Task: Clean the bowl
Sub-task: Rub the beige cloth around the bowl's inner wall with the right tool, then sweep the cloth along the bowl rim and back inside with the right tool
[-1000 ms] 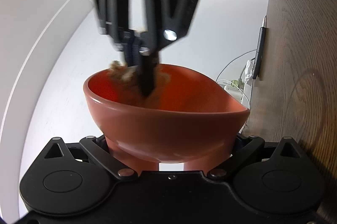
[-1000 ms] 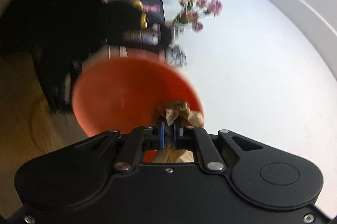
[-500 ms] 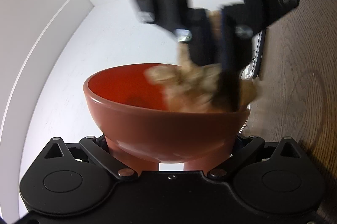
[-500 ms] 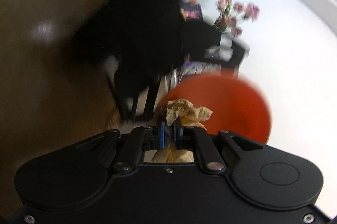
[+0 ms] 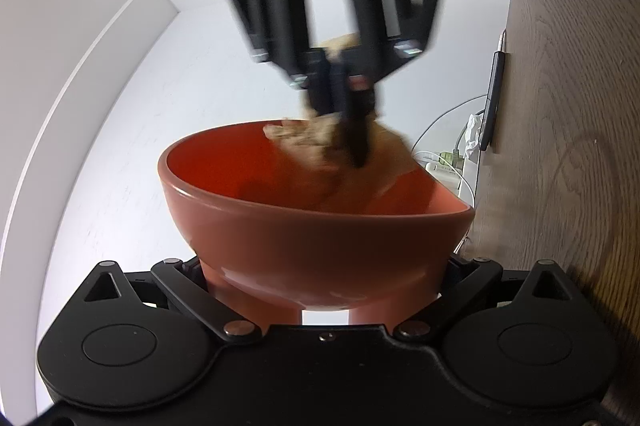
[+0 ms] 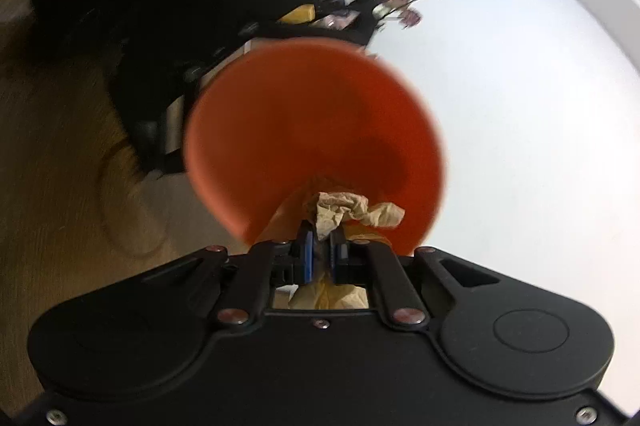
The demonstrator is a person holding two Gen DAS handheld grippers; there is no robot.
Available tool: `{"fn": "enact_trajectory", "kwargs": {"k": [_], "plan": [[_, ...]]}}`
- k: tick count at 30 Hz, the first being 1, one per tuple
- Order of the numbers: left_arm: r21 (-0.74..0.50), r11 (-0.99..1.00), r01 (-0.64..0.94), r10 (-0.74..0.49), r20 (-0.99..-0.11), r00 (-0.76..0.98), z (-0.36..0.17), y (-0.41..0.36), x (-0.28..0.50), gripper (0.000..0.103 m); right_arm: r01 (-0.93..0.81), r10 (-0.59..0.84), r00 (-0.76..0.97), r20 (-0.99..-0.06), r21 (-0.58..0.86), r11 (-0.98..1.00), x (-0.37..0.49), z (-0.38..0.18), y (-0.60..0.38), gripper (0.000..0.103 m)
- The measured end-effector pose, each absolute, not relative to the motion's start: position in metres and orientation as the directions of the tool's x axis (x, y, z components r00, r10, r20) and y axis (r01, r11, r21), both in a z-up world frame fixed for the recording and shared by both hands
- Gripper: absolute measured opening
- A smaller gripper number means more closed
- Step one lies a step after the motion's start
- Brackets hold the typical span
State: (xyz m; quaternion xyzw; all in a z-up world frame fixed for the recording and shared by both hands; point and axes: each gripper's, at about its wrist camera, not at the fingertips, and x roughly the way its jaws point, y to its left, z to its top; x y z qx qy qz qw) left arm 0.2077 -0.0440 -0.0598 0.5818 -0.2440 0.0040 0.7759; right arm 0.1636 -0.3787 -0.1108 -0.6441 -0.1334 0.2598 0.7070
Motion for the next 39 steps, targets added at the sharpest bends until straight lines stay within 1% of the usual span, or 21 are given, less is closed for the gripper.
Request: {"fn": "enact_trajectory", "kwargs": {"k": [4,6,8,11,13,15,18,20,22,25,29,31,33,34,37,39], "plan": [[0.901,0.323,-0.29,-0.278,0.383,0.881,-0.06,-0.045,0.207,0.098,-0.22,0.606,0.777,-0.17,-0.976,0.008,0.137,-0.118,-0.36,0.009],[0.901,0.323,-0.29,-0.278,0.383,0.881,-0.06,-0.045,0.207,0.098,-0.21,0.636,0.757,-0.149,-0.977,0.021,0.128,-0.113,-0.35,0.009],[0.901,0.323,-0.29,-0.278,0.383,0.881,-0.06,-0.045,0.207,0.098,-0.177,0.651,0.752,-0.104,-0.983,0.047,0.126,-0.102,-0.341,0.009],[0.901,0.323,-0.29,-0.278,0.383,0.881,-0.06,-0.046,0.208,0.098,-0.153,0.64,0.766,-0.067,-0.985,0.081,0.143,-0.073,-0.349,0.009],[0.901,0.323,-0.29,-0.278,0.383,0.881,-0.06,-0.046,0.208,0.098,-0.13,0.609,0.791,-0.057,-0.989,0.077,0.15,-0.067,-0.365,0.009],[0.901,0.323,-0.29,-0.278,0.383,0.881,-0.058,-0.048,0.209,0.098,-0.146,0.573,0.816,-0.077,-0.986,0.076,0.18,-0.072,-0.386,0.009],[0.901,0.323,-0.29,-0.278,0.383,0.881,-0.061,-0.054,0.199,0.098,-0.199,0.539,0.832,-0.133,-0.978,0.067,0.202,-0.103,-0.377,0.009],[0.901,0.323,-0.29,-0.278,0.383,0.881,-0.054,-0.058,0.193,0.098,-0.228,0.552,0.815,-0.174,-0.973,0.029,0.19,-0.112,-0.372,0.009],[0.901,0.323,-0.29,-0.278,0.383,0.881,-0.054,-0.058,0.193,0.098,-0.237,0.59,0.785,-0.189,-0.971,0.004,0.174,-0.115,-0.364,0.009],[0.901,0.323,-0.29,-0.278,0.383,0.881,-0.054,-0.058,0.194,0.098,-0.212,0.642,0.748,-0.167,-0.977,-0.007,0.155,-0.113,-0.353,0.009],[0.901,0.323,-0.29,-0.278,0.383,0.881,-0.054,-0.059,0.194,0.098,-0.151,0.653,0.754,-0.075,-0.987,0.061,0.157,-0.086,-0.341,0.009],[0.901,0.323,-0.29,-0.278,0.383,0.881,-0.054,-0.059,0.195,0.098,-0.113,0.625,0.779,-0.038,-0.99,0.081,0.168,-0.074,-0.34,0.009],[0.901,0.323,-0.29,-0.278,0.383,0.881,-0.054,-0.059,0.195,0.098,-0.096,0.594,0.804,-0.025,-0.991,0.089,0.186,-0.065,-0.331,0.009],[0.901,0.323,-0.29,-0.278,0.383,0.881,-0.054,-0.059,0.195,0.098,-0.092,0.578,0.815,-0.021,-0.991,0.093,0.186,-0.064,-0.336,0.009],[0.901,0.323,-0.29,-0.278,0.383,0.881,-0.054,-0.06,0.195,0.098,-0.084,0.532,0.847,-0.016,-0.991,0.104,0.155,-0.071,-0.397,0.009],[0.901,0.323,-0.29,-0.278,0.383,0.881,-0.054,-0.06,0.195,0.098,-0.08,0.516,0.857,-0.014,-0.991,0.105,0.18,-0.06,-0.39,0.009]]}}
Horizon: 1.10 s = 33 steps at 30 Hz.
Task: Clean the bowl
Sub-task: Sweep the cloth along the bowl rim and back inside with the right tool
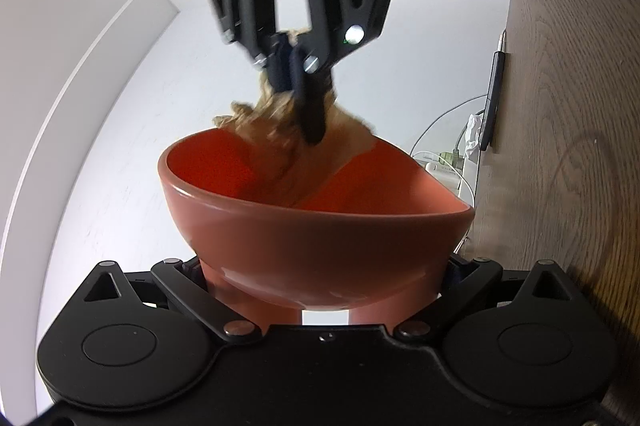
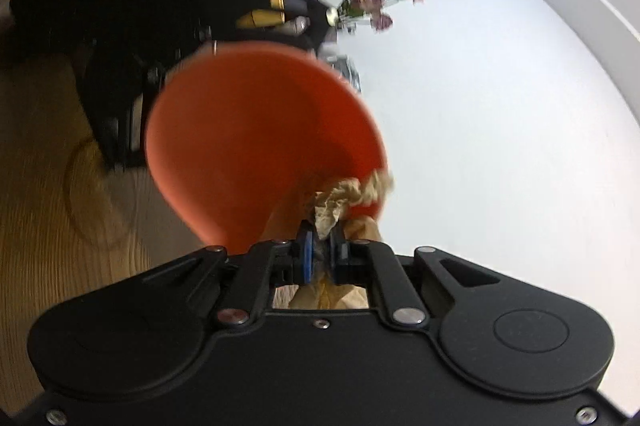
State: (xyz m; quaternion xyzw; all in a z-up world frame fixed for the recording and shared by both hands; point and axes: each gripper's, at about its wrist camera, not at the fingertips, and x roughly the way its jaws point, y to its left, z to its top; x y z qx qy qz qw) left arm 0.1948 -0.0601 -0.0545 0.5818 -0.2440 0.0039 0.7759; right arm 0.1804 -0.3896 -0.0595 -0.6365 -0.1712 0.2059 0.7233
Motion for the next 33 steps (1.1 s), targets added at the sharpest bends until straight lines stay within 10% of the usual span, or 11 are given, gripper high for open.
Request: {"fn": "enact_trajectory", "kwargs": {"k": [19,33], "plan": [[0.901,0.323,-0.29,-0.278,0.383,0.881,-0.055,-0.063,0.195,0.098,-0.307,0.589,0.757,-0.283,-0.95,-0.063,0.103,-0.125,-0.426,0.009],[0.901,0.323,-0.29,-0.278,0.383,0.881,-0.055,-0.064,0.196,0.098,-0.122,0.642,0.766,-0.039,-0.989,0.086,0.116,-0.053,-0.393,0.009]]}}
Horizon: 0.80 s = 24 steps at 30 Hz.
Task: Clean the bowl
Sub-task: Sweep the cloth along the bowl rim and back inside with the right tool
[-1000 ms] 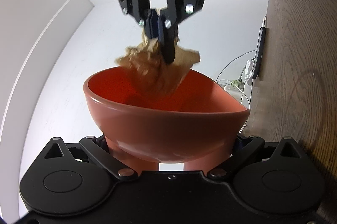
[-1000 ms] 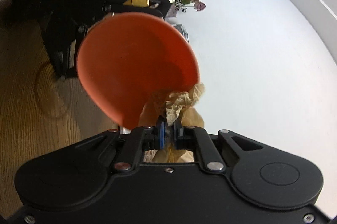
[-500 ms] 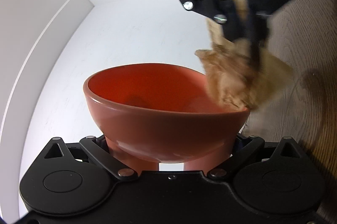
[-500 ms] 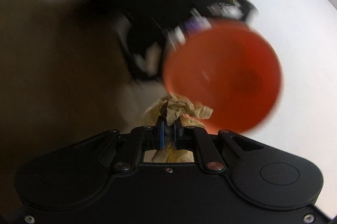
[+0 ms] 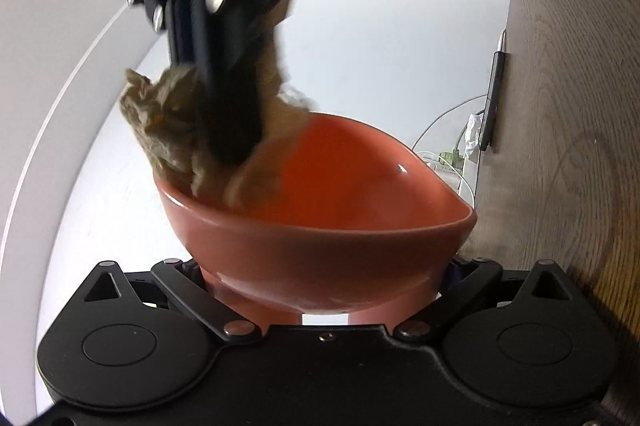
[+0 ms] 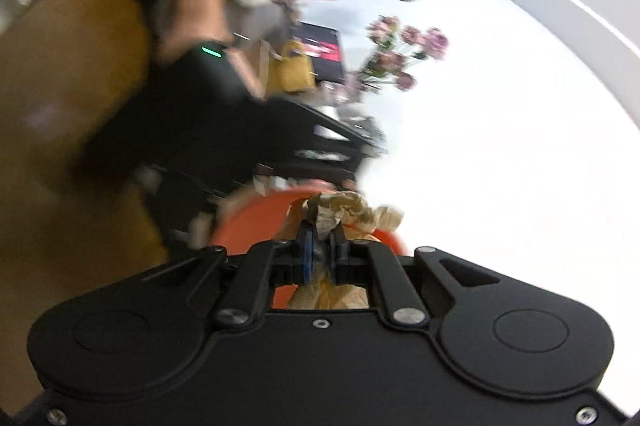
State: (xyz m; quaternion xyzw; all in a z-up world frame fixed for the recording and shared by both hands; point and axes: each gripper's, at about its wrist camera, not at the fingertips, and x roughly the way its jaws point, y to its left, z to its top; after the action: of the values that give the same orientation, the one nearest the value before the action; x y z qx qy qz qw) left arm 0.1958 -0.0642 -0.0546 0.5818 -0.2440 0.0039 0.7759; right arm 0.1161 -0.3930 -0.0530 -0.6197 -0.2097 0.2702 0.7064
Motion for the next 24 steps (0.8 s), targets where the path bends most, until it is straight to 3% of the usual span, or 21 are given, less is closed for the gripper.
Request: {"fn": "enact_trajectory", "kwargs": {"k": [6,12,17,20,24], "plan": [[0.901,0.323,-0.29,-0.278,0.383,0.881,-0.055,-0.065,0.196,0.098,-0.117,0.542,0.839,-0.04,-0.987,0.109,0.156,-0.055,-0.413,0.009],[0.901,0.323,-0.29,-0.278,0.383,0.881,-0.055,-0.066,0.196,0.098,-0.215,0.499,0.853,-0.151,-0.974,0.073,0.166,-0.078,-0.416,0.009],[0.901,0.323,-0.29,-0.278,0.383,0.881,-0.055,-0.066,0.197,0.098,-0.305,0.574,0.776,-0.26,-0.952,-0.02,0.129,-0.098,-0.407,0.009],[0.901,0.323,-0.29,-0.278,0.383,0.881,-0.055,-0.067,0.197,0.098,-0.294,0.615,0.753,-0.236,-0.956,-0.006,0.112,-0.09,-0.403,0.009],[0.901,0.323,-0.29,-0.278,0.383,0.881,-0.056,-0.067,0.197,0.098,-0.24,0.647,0.752,-0.126,-0.966,0.091,0.103,-0.058,-0.399,0.009]]}}
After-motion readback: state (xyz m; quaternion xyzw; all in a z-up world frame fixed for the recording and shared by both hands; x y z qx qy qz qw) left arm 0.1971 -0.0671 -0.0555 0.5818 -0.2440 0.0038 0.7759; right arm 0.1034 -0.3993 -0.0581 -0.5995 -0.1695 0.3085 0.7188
